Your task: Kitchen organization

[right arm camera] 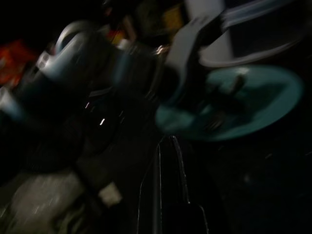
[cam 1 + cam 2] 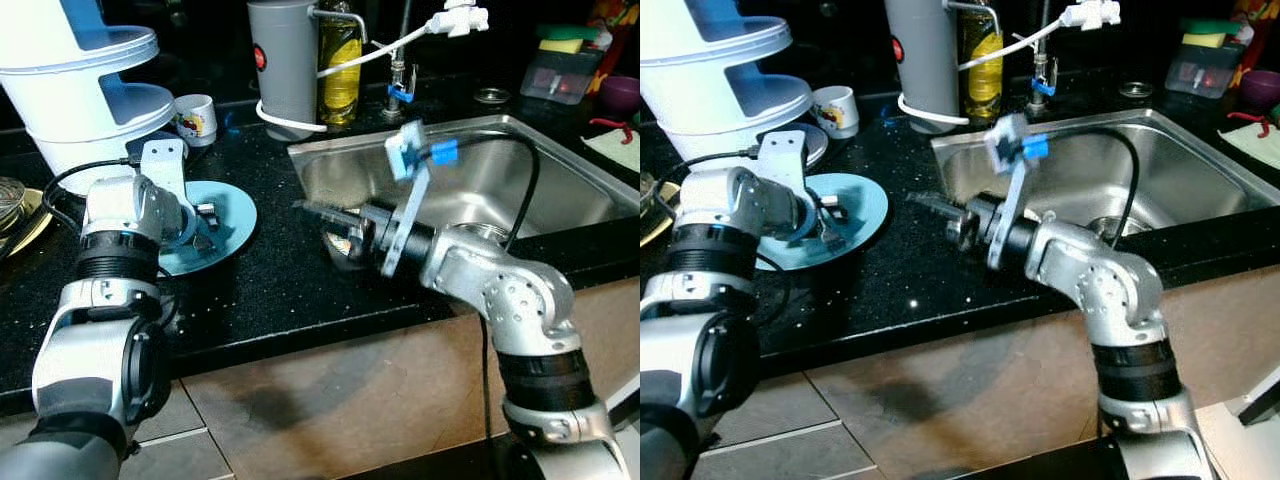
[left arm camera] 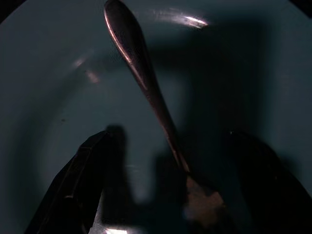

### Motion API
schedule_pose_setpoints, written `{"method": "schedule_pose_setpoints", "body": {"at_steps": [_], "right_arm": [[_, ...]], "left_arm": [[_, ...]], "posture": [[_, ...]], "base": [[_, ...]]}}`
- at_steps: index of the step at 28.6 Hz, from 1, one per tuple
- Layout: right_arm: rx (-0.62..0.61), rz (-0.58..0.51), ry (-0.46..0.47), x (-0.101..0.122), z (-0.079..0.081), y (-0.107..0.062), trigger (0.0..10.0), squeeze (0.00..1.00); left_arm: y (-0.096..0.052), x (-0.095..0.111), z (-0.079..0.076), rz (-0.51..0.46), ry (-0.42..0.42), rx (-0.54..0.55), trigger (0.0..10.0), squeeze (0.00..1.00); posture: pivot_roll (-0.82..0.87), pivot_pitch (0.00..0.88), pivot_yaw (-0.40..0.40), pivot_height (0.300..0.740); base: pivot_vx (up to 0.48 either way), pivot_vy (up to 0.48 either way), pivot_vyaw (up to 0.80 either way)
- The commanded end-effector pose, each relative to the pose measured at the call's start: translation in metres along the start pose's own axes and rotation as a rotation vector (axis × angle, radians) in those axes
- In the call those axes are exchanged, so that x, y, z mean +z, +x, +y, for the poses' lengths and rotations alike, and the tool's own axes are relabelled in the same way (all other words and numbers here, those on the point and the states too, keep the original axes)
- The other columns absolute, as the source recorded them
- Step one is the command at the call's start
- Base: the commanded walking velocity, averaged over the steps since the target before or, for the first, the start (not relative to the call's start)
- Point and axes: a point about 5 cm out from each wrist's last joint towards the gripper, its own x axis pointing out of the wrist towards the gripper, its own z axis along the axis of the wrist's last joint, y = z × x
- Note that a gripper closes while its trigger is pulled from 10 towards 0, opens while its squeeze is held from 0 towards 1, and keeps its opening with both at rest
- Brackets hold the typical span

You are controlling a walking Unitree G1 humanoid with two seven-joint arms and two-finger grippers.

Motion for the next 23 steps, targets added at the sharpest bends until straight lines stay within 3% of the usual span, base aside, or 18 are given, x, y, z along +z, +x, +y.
{"method": "schedule_pose_setpoints", "body": {"at_steps": [1,14,23], "right_arm": [[0.071,0.027,-0.017,-0.004,0.011,0.001,10.0,0.00],[0.078,0.069,-0.015,-0.012,0.013,-0.002,10.0,0.00],[-0.005,0.127,-0.052,-0.027,0.013,0.002,10.0,0.00]], "left_arm": [[0.007,-0.013,0.005,0.077,0.005,0.002,10.0,0.00],[0.011,-0.016,0.008,0.081,0.021,0.009,10.0,0.00],[0.012,-0.017,0.010,0.075,0.045,0.005,10.0,0.00]], "posture": [[0.03,0.186,0.048,0.740],[0.03,0.178,0.047,0.740],[0.02,0.189,0.043,0.740]], "base": [[0.000,0.000,0.00],[0.000,0.000,0.00],[0.000,0.000,0.00]]}}
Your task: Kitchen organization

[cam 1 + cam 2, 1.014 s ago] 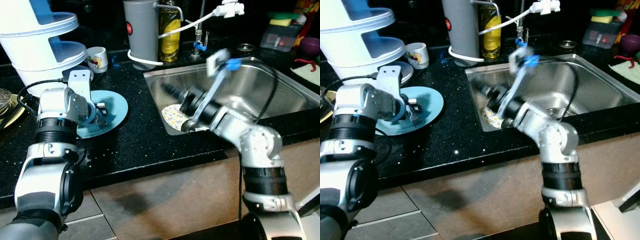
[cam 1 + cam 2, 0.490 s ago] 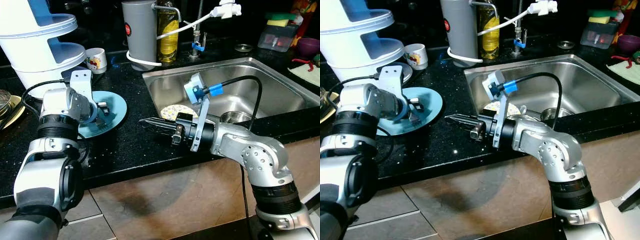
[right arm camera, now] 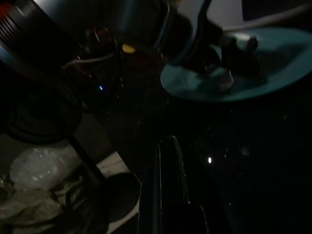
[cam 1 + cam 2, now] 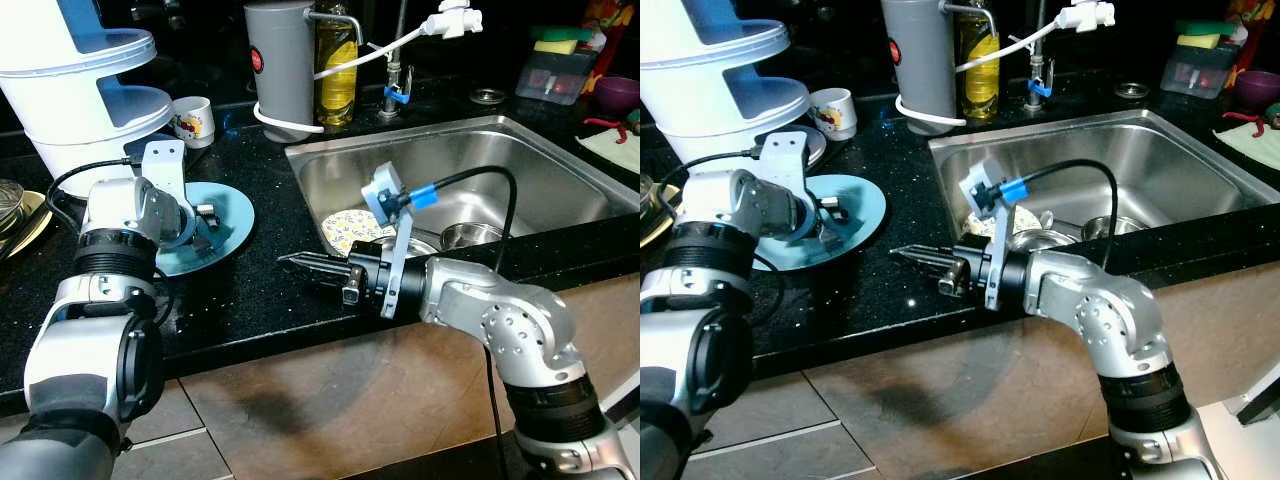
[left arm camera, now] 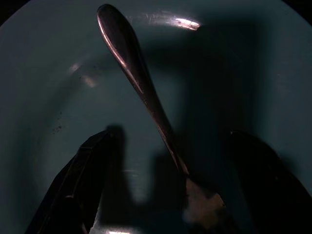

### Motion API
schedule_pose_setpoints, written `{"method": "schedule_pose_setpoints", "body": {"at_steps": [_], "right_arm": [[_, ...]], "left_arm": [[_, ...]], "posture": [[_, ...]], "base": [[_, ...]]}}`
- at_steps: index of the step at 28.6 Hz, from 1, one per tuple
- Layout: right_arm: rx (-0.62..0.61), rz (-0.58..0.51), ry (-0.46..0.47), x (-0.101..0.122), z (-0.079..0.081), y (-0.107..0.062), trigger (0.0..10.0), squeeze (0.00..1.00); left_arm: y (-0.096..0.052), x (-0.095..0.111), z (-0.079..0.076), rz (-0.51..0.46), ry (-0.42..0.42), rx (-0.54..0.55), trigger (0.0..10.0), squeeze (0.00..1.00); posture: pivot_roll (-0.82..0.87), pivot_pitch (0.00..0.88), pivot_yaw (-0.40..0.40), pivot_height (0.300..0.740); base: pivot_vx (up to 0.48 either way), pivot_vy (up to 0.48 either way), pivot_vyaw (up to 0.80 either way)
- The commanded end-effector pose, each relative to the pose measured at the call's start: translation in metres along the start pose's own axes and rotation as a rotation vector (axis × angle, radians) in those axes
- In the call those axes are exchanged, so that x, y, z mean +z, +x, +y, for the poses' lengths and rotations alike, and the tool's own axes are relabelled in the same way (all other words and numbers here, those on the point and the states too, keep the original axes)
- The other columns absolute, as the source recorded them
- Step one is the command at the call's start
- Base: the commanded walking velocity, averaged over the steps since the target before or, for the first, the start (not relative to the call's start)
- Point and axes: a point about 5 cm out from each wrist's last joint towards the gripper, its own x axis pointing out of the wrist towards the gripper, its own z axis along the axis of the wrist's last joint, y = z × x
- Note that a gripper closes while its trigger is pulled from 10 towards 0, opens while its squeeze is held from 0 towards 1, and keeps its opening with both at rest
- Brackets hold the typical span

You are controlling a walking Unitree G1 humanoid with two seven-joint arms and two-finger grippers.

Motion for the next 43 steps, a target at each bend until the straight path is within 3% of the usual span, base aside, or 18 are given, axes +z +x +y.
{"method": "schedule_pose_setpoints", "body": {"at_steps": [1,15,16,17,18,19,43], "right_arm": [[0.020,0.020,-0.026,-0.004,0.009,0.005,10.0,0.00],[-0.022,0.039,-0.060,-0.005,0.008,0.007,10.0,0.00],[-0.027,0.035,-0.062,-0.005,0.008,0.007,10.0,0.00],[-0.030,0.032,-0.063,-0.004,0.008,0.007,10.0,0.00],[-0.030,0.032,-0.063,-0.004,0.008,0.007,10.0,0.00],[-0.033,0.028,-0.063,-0.003,0.007,0.008,10.0,0.00],[-0.111,-0.004,-0.070,0.006,-0.009,0.003,10.0,0.00]], "left_arm": [[0.008,-0.018,0.006,0.086,0.009,0.017,10.0,0.00],[0.009,-0.019,0.000,0.090,0.005,-0.016,10.0,0.00],[0.009,-0.019,-0.001,0.092,-0.004,-0.025,9.4,0.00],[0.009,-0.019,-0.002,0.094,-0.014,-0.036,4.5,0.00],[0.009,-0.019,-0.002,0.094,-0.014,-0.036,4.5,0.00],[0.009,-0.020,-0.002,0.099,-0.023,-0.043,0.0,0.00],[0.007,-0.016,0.005,0.097,-0.041,-0.027,0.0,0.00]], "posture": [[0.02,0.190,0.043,0.740],[0.02,0.196,0.050,0.740],[0.02,0.195,0.049,0.740],[0.02,0.194,0.049,0.740],[0.02,0.194,0.049,0.740],[0.02,0.194,0.049,0.740],[0.02,0.196,0.055,0.740]], "base": [[0.000,0.000,0.00],[0.000,0.000,0.00],[0.000,0.000,0.00],[0.000,0.000,0.00],[0.000,0.000,0.00],[0.000,0.000,0.00],[0.000,0.000,0.00]]}}
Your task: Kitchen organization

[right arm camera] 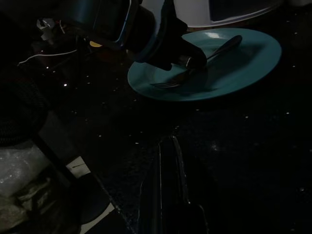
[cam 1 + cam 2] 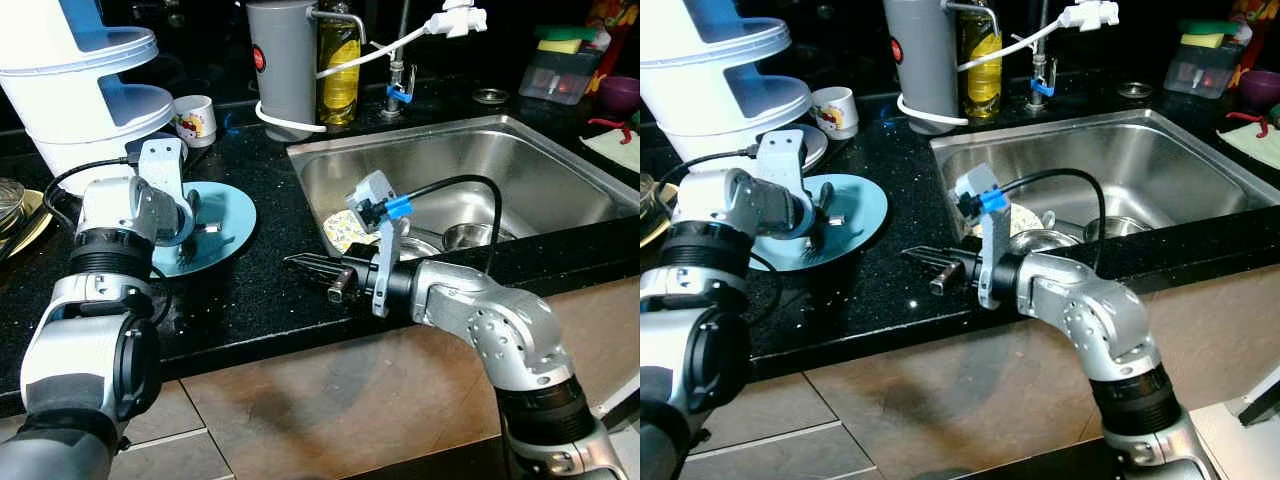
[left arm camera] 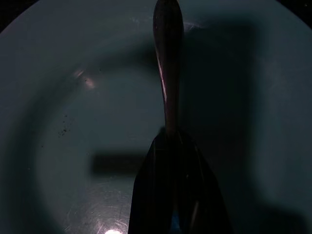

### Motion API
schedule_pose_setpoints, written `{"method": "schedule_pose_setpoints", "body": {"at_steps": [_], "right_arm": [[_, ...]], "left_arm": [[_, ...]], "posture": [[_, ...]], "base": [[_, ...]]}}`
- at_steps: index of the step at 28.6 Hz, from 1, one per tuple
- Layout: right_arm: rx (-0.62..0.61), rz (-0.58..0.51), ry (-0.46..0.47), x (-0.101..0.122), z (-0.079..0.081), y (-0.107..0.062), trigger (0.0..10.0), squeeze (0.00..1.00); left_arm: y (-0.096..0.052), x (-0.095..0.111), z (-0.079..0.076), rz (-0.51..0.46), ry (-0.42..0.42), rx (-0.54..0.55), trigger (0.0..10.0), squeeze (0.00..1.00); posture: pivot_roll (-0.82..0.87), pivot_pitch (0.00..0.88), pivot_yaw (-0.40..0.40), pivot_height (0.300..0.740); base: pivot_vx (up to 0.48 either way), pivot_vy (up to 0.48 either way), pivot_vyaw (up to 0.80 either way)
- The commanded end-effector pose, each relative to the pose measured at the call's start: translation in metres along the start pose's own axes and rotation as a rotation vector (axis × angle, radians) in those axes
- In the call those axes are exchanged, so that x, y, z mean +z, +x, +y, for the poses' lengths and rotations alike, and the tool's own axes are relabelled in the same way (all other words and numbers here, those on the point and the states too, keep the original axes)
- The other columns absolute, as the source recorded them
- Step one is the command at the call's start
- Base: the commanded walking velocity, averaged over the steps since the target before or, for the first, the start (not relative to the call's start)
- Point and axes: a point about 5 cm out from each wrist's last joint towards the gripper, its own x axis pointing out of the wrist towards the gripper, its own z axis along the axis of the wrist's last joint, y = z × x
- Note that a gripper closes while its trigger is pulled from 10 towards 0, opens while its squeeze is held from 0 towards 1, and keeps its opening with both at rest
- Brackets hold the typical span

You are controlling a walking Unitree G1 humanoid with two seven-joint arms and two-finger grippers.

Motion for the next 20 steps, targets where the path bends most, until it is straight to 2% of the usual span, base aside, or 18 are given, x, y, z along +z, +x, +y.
{"method": "schedule_pose_setpoints", "body": {"at_steps": [1,3,4,5,7,8,9,10,11,14,18,19,20], "right_arm": [[0.007,-0.011,-0.009,0.003,0.000,0.001,10.0,0.00],[-0.005,-0.022,-0.010,0.005,-0.002,0.000,10.0,0.00],[-0.019,-0.038,-0.008,0.008,-0.005,-0.001,10.0,0.00],[-0.029,-0.050,-0.003,0.009,-0.006,-0.002,10.0,0.00],[-0.053,-0.088,0.014,0.014,-0.009,-0.003,10.0,0.00],[-0.060,-0.100,0.020,0.015,-0.010,-0.004,10.0,0.00],[-0.073,-0.122,0.032,0.018,-0.012,-0.004,10.0,0.00],[-0.098,-0.161,0.056,0.022,-0.016,-0.005,10.0,0.00],[-0.098,-0.161,0.056,0.022,-0.016,-0.005,10.0,0.00],[-0.131,-0.205,0.081,0.027,-0.021,-0.006,10.0,0.00],[-0.174,-0.289,0.118,0.036,-0.027,-0.009,10.0,0.00],[-0.174,-0.289,0.118,0.036,-0.027,-0.009,10.0,0.00],[-0.193,-0.345,0.126,0.043,-0.029,-0.011,10.0,0.00]], "left_arm": [[0.007,-0.014,0.005,0.073,-0.017,-0.001,0.0,0.00],[0.002,0.000,0.006,-0.010,-0.037,0.012,0.0,0.00],[-0.004,0.015,0.005,-0.107,-0.082,-0.035,0.0,0.00],[-0.008,0.021,0.001,-0.147,-0.111,-0.103,0.0,0.00],[-0.020,0.035,-0.012,-0.228,-0.225,-0.308,0.0,0.00],[-0.024,0.039,-0.015,-0.251,-0.268,-0.371,0.0,0.00],[-0.033,0.045,-0.023,-0.289,-0.275,-0.469,0.0,0.00],[-0.047,0.049,-0.036,-0.307,-0.261,-0.608,0.0,0.00],[-0.047,0.049,-0.036,-0.307,-0.261,-0.608,0.0,0.00],[-0.060,0.052,-0.047,-0.359,-0.217,-0.710,0.0,0.00],[-0.077,0.056,-0.056,-0.480,-0.080,-0.798,0.0,0.00],[-0.077,0.056,-0.056,-0.480,-0.080,-0.798,0.0,0.00],[-0.082,0.056,-0.057,-0.555,0.035,-0.788,0.0,0.00]], "posture": [[0.02,0.194,0.055,0.740],[0.02,0.194,0.057,0.740],[0.02,0.192,0.056,0.740],[0.02,0.192,0.056,0.740],[0.02,0.192,0.056,0.740],[0.02,0.192,0.056,0.740],[0.02,0.186,0.055,0.740],[0.02,0.183,0.055,0.740],[0.02,0.183,0.055,0.740],[0.02,0.177,0.056,0.740],[0.02,0.172,0.053,0.740],[0.02,0.172,0.053,0.740],[0.02,0.169,0.054,0.740]], "base": [[0.000,0.000,0.00],[0.000,0.000,0.00],[0.000,0.000,0.00],[0.000,0.000,0.00],[0.000,0.000,0.00],[0.000,0.000,0.00],[0.000,0.000,0.00],[0.000,0.000,0.00],[0.000,0.000,0.00],[0.000,0.000,0.00],[0.000,0.000,0.00],[0.000,0.000,0.00],[0.000,0.000,0.00]]}}
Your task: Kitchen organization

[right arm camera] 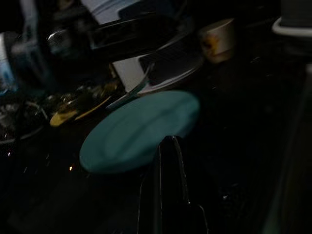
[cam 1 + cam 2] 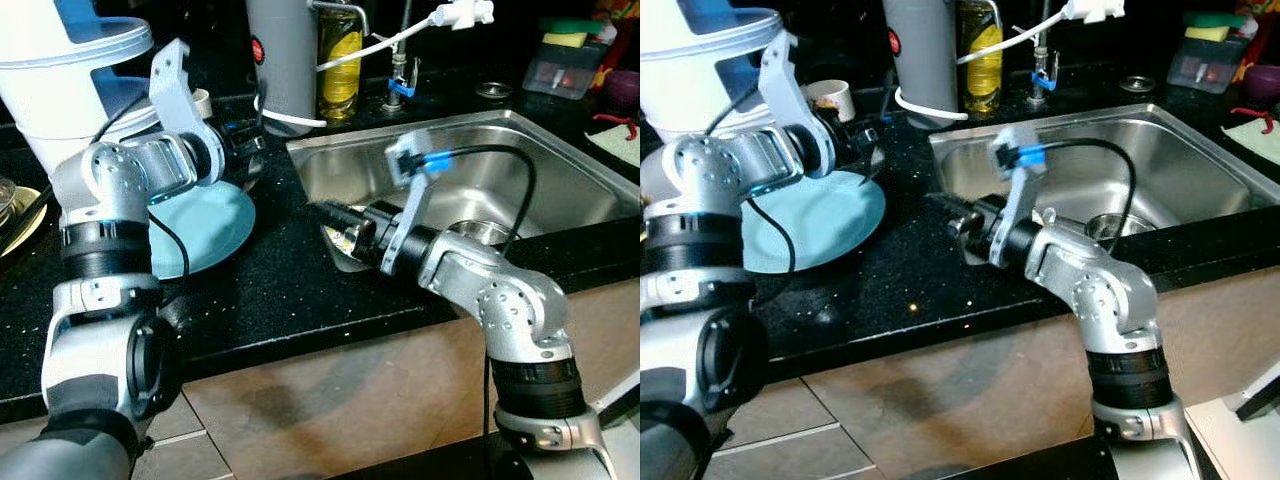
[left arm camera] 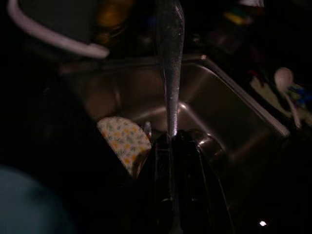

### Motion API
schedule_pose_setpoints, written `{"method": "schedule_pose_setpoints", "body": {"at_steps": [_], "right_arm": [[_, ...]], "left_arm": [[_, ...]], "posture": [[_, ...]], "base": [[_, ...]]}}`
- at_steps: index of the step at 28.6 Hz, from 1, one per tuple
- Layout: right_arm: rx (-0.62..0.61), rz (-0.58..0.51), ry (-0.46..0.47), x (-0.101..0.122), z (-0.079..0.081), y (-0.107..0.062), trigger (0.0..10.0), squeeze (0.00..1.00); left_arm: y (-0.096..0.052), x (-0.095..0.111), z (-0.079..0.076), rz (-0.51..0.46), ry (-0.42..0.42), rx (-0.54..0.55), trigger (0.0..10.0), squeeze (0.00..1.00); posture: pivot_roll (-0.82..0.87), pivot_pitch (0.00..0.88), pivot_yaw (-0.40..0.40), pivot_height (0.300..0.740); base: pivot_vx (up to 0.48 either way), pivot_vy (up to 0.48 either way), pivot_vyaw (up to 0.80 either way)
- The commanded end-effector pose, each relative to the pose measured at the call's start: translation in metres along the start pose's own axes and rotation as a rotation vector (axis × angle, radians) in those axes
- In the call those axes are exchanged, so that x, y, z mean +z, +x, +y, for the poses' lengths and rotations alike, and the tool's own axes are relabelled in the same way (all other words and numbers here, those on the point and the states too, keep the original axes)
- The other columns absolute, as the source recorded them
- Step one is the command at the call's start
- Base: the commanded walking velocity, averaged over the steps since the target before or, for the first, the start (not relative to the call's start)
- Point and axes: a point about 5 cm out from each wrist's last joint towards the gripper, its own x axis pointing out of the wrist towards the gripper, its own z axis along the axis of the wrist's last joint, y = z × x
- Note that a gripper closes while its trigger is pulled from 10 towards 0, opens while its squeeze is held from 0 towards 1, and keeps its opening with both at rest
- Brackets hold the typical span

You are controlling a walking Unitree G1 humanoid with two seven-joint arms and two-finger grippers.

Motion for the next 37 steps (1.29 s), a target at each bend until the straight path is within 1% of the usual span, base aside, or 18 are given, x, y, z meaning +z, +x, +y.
{"method": "schedule_pose_setpoints", "body": {"at_steps": [1,2,4,6,9,10,11,13,14,15,16,17,19,26,29,30,31,37], "right_arm": [[0.000,-0.108,0.008,0.015,0.003,0.002,10.0,0.00],[0.000,-0.108,0.008,0.015,0.003,0.002,10.0,0.00],[-0.012,-0.204,0.036,0.026,0.004,0.003,10.0,0.00],[-0.013,-0.221,0.043,0.028,0.005,0.003,10.0,0.00],[-0.030,-0.267,0.053,0.032,0.008,0.005,10.0,0.00],[-0.030,-0.267,0.053,0.032,0.008,0.005,10.0,0.00],[-0.035,-0.275,0.055,0.033,0.008,0.005,10.0,0.00],[-0.035,-0.289,0.078,0.033,0.010,0.006,10.0,0.00],[-0.033,-0.292,0.088,0.032,0.011,0.007,10.0,0.75],[-0.033,-0.292,0.088,0.032,0.011,0.007,10.0,0.75],[-0.030,-0.298,0.105,0.032,0.013,0.008,10.0,0.75],[-0.024,-0.297,0.118,0.031,0.015,0.010,10.0,1.00],[-0.017,-0.296,0.146,0.029,0.018,0.012,10.0,1.00],[0.016,-0.316,0.207,0.032,0.023,0.015,10.0,1.00],[0.024,-0.329,0.254,0.034,0.025,0.017,10.0,1.00],[0.017,-0.328,0.253,0.034,0.024,0.017,10.0,0.40],[0.011,-0.326,0.252,0.034,0.024,0.018,10.0,0.00],[-0.020,-0.325,0.250,0.033,0.020,0.019,10.0,0.00]], "left_arm": [[-0.005,0.002,-0.003,-0.026,0.206,-0.023,0.0,0.00],[-0.005,0.002,-0.003,-0.026,0.206,-0.023,0.0,0.00],[-0.007,-0.004,-0.002,-0.007,0.414,-0.030,0.0,0.00],[-0.007,-0.005,-0.001,-0.005,0.436,-0.034,0.0,0.00],[-0.013,-0.013,-0.005,0.008,0.601,-0.107,0.0,0.00],[-0.013,-0.013,-0.005,0.008,0.601,-0.107,0.0,0.00],[-0.015,-0.016,-0.007,0.019,0.637,-0.131,0.0,0.00],[-0.020,-0.020,-0.010,0.030,0.670,-0.193,0.0,0.00],[-0.022,-0.021,-0.012,0.027,0.673,-0.218,0.0,0.00],[-0.022,-0.021,-0.012,0.027,0.673,-0.218,0.0,0.00],[-0.023,-0.023,-0.016,0.021,0.676,-0.262,0.0,0.00],[-0.024,-0.026,-0.021,0.017,0.673,-0.310,0.0,0.00],[-0.026,-0.030,-0.027,0.011,0.667,-0.372,0.0,0.00],[-0.028,-0.034,-0.025,0.019,0.671,-0.378,0.0,0.00],[-0.029,-0.035,-0.032,0.013,0.665,-0.399,0.0,0.00],[-0.029,-0.035,-0.034,0.011,0.659,-0.411,0.0,0.00],[-0.030,-0.036,-0.036,0.009,0.651,-0.426,0.0,0.00],[-0.032,-0.039,-0.044,-0.008,0.615,-0.484,0.0,0.00]], "posture": [[0.02,0.168,0.054,0.740],[0.02,0.168,0.054,0.740],[0.02,0.166,0.055,0.740],[0.01,0.166,0.057,0.740],[0.01,0.165,0.060,0.740],[0.01,0.165,0.060,0.740],[0.01,0.165,0.060,0.740],[0.01,0.166,0.062,0.740],[0.01,0.166,0.062,0.740],[0.01,0.166,0.062,0.740],[0.01,0.166,0.062,0.740],[0.02,0.172,0.062,0.740],[0.02,0.172,0.062,0.740],[0.02,0.180,0.061,0.740],[0.02,0.180,0.061,0.740],[0.02,0.182,0.060,0.740],[0.02,0.182,0.060,0.740],[0.02,0.184,0.059,0.740]], "base": [[0.000,0.000,0.00],[0.000,0.000,0.00],[0.000,0.000,0.00],[0.000,0.000,0.00],[0.000,0.000,0.00],[0.000,0.000,0.00],[0.000,0.000,0.00],[0.000,0.000,0.00],[0.000,0.000,0.00],[0.000,0.000,0.00],[0.000,0.000,0.00],[0.000,0.000,0.00],[0.000,0.000,0.00],[0.000,0.000,0.00],[0.000,0.000,0.00],[0.000,0.000,0.00],[0.000,0.000,0.00],[0.000,0.000,0.00]]}}
